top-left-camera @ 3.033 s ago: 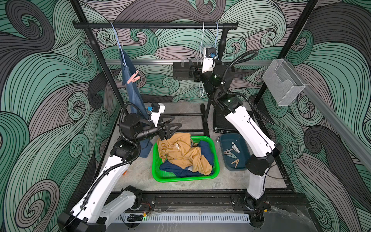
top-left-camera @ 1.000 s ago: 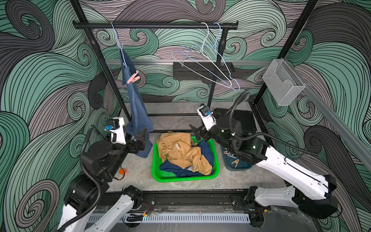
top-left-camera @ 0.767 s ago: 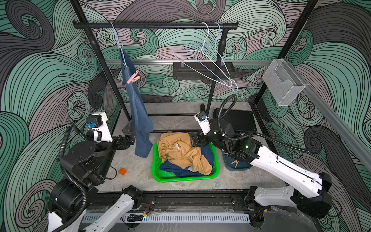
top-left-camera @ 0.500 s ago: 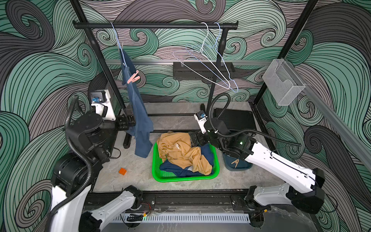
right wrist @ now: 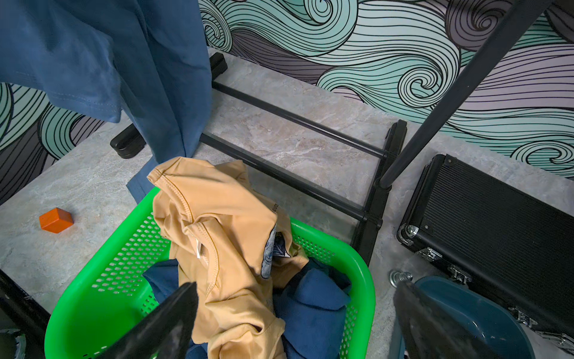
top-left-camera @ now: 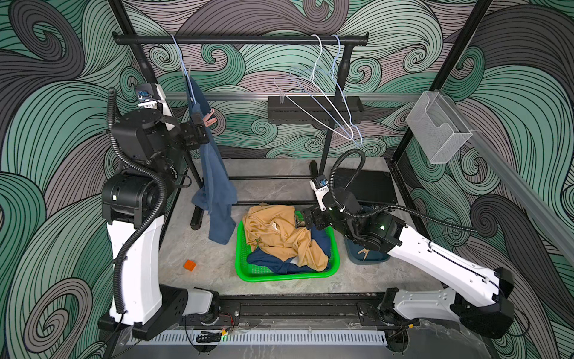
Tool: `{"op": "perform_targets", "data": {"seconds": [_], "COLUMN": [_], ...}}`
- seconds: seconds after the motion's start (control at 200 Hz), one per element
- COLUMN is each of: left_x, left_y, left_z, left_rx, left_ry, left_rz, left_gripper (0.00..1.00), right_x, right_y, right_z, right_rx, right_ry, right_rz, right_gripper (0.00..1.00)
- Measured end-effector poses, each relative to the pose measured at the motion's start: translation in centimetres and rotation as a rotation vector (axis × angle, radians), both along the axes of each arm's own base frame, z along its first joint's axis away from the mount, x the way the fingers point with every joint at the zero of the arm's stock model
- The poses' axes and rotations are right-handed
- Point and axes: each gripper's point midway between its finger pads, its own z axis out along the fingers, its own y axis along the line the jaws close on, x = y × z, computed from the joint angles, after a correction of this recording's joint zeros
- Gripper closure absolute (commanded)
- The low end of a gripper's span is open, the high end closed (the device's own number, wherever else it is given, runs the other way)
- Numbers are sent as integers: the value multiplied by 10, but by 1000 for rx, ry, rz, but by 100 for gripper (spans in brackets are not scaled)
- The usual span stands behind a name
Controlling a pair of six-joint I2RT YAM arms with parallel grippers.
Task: Remove the clothespins securing t-shirts to the hanger
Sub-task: Pick up the hanger from the clothes rail.
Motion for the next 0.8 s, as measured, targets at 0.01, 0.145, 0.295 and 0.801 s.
{"op": "perform_targets", "data": {"seconds": [0.01,0.145,0.295,0.801], "left_x": [1,13,37,104], "left_y": [1,24,45,24], "left_z": [1,14,13,1], "left_rx": [-7,-133,-297,-575], "left_ry": [-4,-69,-113,-142], "left_rz": [-3,11,-21,-323], "left_gripper": [1,1,1,11], "right_x": [0,-1,-2,0], "right_y": [0,1,1,11], "right_z": [0,-2,-6,-28], "right_rx": [0,4,3,-38], "right_ry": [1,11,22,68], "right_rz": [0,4,6,22], "right_gripper": [1,1,1,1]}}
